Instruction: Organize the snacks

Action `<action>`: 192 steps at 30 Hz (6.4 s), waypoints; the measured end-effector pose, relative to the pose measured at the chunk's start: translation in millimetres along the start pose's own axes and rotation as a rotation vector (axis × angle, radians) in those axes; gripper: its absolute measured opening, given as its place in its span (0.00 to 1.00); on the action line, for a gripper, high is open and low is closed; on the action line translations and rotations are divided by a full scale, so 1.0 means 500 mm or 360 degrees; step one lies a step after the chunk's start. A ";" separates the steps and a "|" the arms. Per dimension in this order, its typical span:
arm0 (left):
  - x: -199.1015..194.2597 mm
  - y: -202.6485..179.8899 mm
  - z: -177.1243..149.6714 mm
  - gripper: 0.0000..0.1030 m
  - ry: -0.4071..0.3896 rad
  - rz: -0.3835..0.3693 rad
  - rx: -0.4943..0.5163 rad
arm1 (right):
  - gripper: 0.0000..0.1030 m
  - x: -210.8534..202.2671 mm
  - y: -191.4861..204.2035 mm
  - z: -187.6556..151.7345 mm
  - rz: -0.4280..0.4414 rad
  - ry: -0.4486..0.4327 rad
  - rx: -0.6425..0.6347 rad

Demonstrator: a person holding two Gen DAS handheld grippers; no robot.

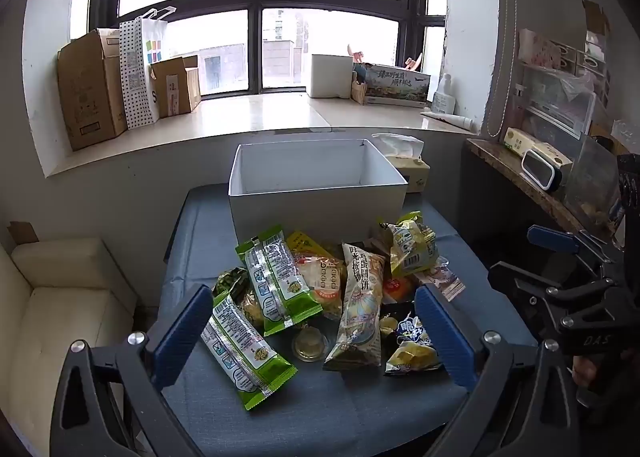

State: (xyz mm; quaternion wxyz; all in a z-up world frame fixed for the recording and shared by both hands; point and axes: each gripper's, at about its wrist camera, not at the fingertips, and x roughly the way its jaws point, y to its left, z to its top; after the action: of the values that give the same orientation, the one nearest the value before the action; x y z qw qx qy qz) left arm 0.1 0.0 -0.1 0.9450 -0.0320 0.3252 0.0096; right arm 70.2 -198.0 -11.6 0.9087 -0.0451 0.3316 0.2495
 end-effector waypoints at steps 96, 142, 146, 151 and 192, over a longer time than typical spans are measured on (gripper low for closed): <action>0.000 -0.001 -0.001 1.00 0.0008 -0.0010 0.0006 | 1.00 0.004 -0.003 -0.004 0.0007 0.0012 0.0013; 0.283 0.134 -0.020 1.00 0.0383 -0.0060 -0.0411 | 0.70 0.218 -0.160 0.053 0.0105 0.0114 0.0281; 0.384 0.151 -0.013 1.00 0.0494 -0.0057 -0.0493 | 0.70 0.164 -0.161 0.044 0.0159 0.0032 0.0318; 0.473 0.163 -0.017 1.00 0.0599 -0.0023 -0.0553 | 0.70 0.132 -0.178 0.020 0.0201 0.0009 0.0408; 0.612 0.170 0.366 0.88 0.0312 0.0057 -0.0157 | 0.80 0.508 -0.165 0.353 0.0132 0.0216 0.0296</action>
State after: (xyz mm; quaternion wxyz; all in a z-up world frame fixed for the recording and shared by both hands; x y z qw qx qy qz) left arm 350.4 96.4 -49.2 0.9056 -0.0733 0.4158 0.0393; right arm 379.1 -118.8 -40.2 0.8733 0.0364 0.4157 0.2512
